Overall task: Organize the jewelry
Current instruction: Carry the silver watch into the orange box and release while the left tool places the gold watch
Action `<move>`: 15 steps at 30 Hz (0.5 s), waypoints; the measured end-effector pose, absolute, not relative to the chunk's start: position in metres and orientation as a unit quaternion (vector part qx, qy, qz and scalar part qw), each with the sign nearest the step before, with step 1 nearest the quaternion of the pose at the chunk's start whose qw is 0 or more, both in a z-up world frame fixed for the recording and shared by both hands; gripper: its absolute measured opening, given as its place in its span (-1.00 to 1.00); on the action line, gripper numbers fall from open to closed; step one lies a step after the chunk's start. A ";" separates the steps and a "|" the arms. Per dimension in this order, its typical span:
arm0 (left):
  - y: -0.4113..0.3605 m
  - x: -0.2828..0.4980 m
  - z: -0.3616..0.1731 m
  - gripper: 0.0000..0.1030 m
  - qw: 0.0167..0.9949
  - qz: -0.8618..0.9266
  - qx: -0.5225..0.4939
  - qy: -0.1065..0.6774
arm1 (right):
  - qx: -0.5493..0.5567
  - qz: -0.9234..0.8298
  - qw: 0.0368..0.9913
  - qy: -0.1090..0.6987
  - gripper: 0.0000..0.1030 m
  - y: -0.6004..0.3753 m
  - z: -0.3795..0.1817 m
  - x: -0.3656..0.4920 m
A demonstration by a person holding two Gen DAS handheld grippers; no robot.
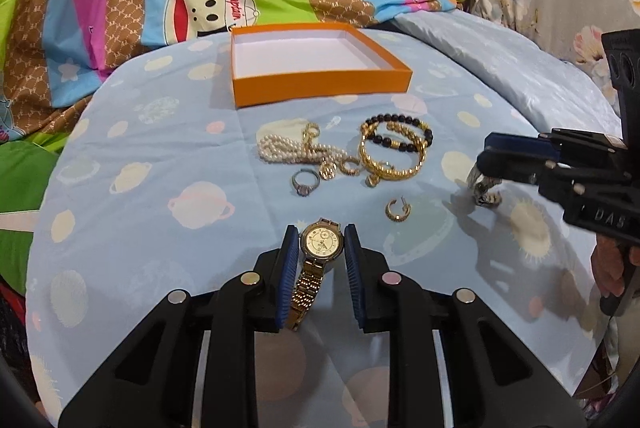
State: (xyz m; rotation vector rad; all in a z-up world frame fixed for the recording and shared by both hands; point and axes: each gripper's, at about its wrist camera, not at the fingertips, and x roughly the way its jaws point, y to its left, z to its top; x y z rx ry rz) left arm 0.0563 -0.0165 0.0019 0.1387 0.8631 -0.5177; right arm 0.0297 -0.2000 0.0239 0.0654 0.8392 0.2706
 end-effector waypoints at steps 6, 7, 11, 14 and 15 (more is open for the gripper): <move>-0.013 0.066 0.028 -0.56 0.889 -0.238 0.064 0.386 | 0.066 0.096 0.910 0.399 -0.52 -0.214 0.034 0.052; -0.013 0.068 0.033 -0.56 0.891 -0.235 0.063 0.382 | 0.072 0.092 0.911 0.396 -0.52 -0.216 0.035 0.056; -0.015 0.085 0.048 -0.56 0.900 -0.226 0.066 0.366 | 0.092 0.079 0.917 0.380 -0.52 -0.221 0.042 0.071; -0.018 0.102 0.059 -0.56 0.908 -0.217 0.066 0.353 | 0.094 0.066 0.923 0.367 -0.52 -0.224 0.050 0.085; -0.018 0.108 0.063 -0.56 0.910 -0.215 0.064 0.348 | 0.096 0.063 0.925 0.363 -0.52 -0.226 0.053 0.090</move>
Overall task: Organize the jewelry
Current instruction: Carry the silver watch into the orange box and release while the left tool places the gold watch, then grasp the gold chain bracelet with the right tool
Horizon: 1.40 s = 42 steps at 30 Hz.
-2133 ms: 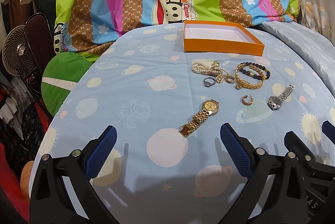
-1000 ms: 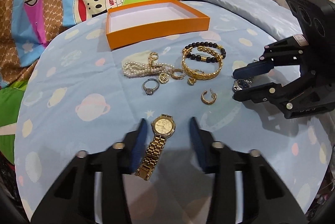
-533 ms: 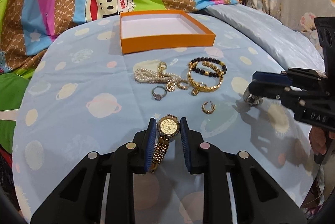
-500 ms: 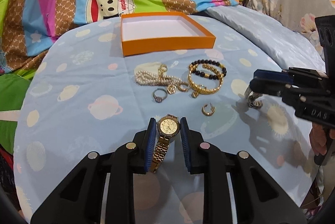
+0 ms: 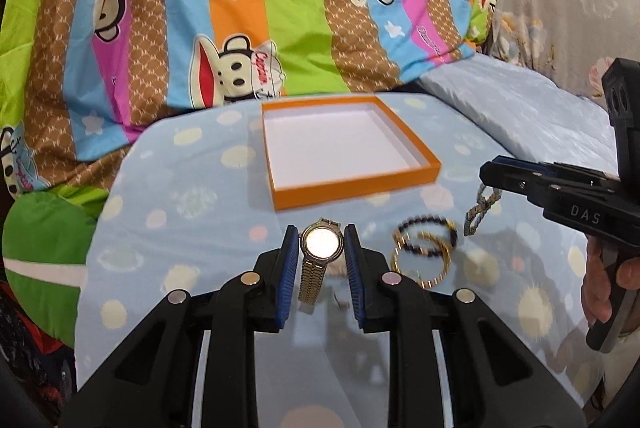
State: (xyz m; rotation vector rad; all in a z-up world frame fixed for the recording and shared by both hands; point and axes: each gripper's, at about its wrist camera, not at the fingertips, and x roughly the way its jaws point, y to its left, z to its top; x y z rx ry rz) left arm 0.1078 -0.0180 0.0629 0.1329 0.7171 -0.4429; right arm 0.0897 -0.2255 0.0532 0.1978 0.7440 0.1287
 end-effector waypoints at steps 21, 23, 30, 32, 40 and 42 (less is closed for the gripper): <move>-0.084 0.331 0.026 -0.56 0.895 -0.187 0.036 0.404 | 0.119 -0.005 0.886 0.449 -0.52 -0.255 0.010 0.308; -0.087 0.347 0.017 -0.56 0.894 -0.177 0.041 0.410 | 0.117 -0.015 0.880 0.460 -0.52 -0.258 0.000 0.324; -0.083 0.385 0.005 -0.42 0.890 -0.164 0.018 0.426 | 0.105 -0.026 0.874 0.474 -0.45 -0.260 -0.017 0.354; -0.076 0.386 0.010 0.07 0.896 -0.160 0.003 0.414 | 0.100 -0.029 0.881 0.461 -0.31 -0.261 -0.014 0.354; -0.046 0.351 0.051 0.16 0.921 -0.153 -0.023 0.359 | 0.118 -0.017 0.918 0.379 -0.24 -0.268 0.029 0.295; -0.035 0.328 0.060 0.17 0.924 -0.154 -0.021 0.349 | 0.117 -0.013 0.922 0.369 -0.17 -0.270 0.038 0.271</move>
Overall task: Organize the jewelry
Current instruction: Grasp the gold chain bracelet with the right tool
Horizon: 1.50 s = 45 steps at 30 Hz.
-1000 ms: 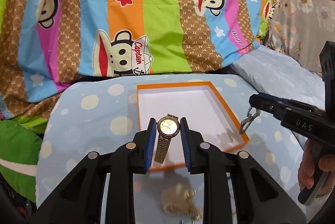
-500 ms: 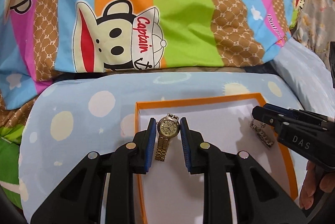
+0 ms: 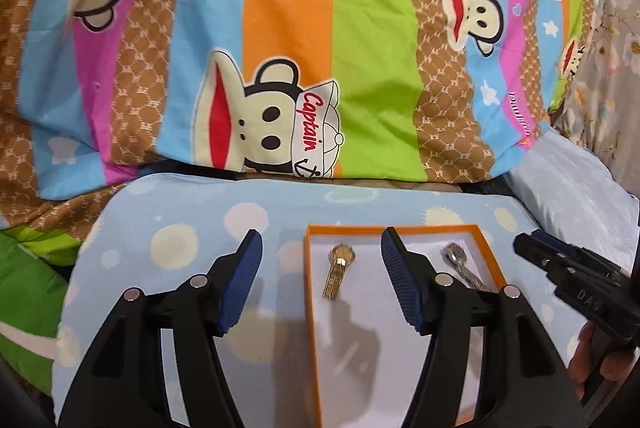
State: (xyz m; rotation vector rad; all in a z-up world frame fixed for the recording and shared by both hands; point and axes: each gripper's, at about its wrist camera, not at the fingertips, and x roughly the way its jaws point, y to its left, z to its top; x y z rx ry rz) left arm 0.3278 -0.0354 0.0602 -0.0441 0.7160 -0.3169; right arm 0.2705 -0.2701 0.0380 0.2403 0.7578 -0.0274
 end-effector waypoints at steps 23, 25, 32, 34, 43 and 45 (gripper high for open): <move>0.001 0.124 -0.003 0.41 0.911 -0.134 -0.013 0.390 | 0.086 -0.002 0.919 0.386 -0.11 -0.217 -0.011 0.072; 0.003 0.122 -0.006 0.41 0.909 -0.130 -0.025 0.396 | 0.088 0.009 0.917 0.389 -0.12 -0.210 -0.014 0.068; -0.006 0.119 -0.013 0.41 0.913 -0.107 0.006 0.393 | 0.083 0.021 0.909 0.409 -0.32 -0.195 -0.022 0.067; -0.005 0.117 -0.014 0.41 0.911 -0.113 0.007 0.396 | 0.085 0.021 0.907 0.413 -0.33 -0.196 -0.024 0.068; -0.014 0.116 -0.014 0.41 0.910 -0.125 0.019 0.396 | 0.095 0.029 0.894 0.438 -0.56 -0.192 -0.033 0.080; -0.015 0.115 -0.014 0.41 0.910 -0.127 0.019 0.395 | 0.096 0.030 0.893 0.439 -0.60 -0.192 -0.034 0.081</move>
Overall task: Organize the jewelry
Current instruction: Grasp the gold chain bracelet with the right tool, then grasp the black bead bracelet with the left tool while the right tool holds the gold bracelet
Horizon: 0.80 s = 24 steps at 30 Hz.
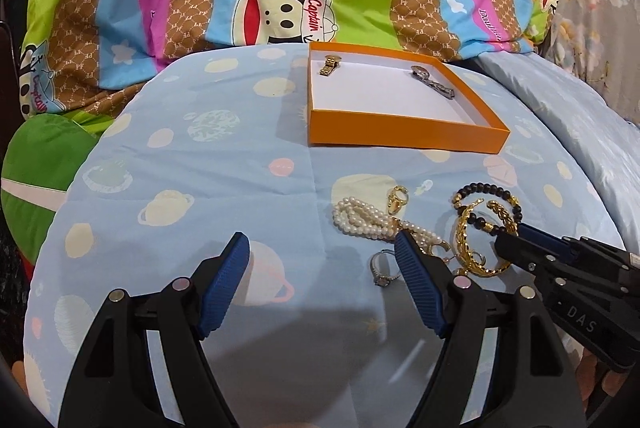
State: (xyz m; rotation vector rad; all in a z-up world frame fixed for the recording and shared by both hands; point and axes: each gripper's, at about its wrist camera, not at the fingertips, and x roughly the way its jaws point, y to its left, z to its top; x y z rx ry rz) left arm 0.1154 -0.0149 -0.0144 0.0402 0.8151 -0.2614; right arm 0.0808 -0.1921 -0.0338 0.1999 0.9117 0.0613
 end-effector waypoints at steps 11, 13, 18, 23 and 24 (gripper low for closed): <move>-0.021 0.115 -0.009 0.41 0.907 -0.155 0.004 0.392 | 0.116 -0.010 0.904 0.411 -0.93 -0.217 -0.023 0.066; -0.025 0.118 -0.005 0.41 0.904 -0.166 -0.006 0.395 | 0.122 -0.031 0.908 0.401 -0.93 -0.229 -0.020 0.059; -0.060 0.130 0.007 0.41 0.900 -0.196 0.014 0.390 | 0.139 -0.067 0.907 0.393 -0.93 -0.255 -0.020 0.049; -0.096 0.152 -0.002 0.35 0.892 -0.208 0.038 0.398 | 0.150 -0.065 0.903 0.397 -0.93 -0.259 -0.024 0.048; -0.099 0.153 -0.004 0.33 0.891 -0.209 0.042 0.401 | 0.150 -0.065 0.903 0.398 -0.92 -0.260 -0.024 0.048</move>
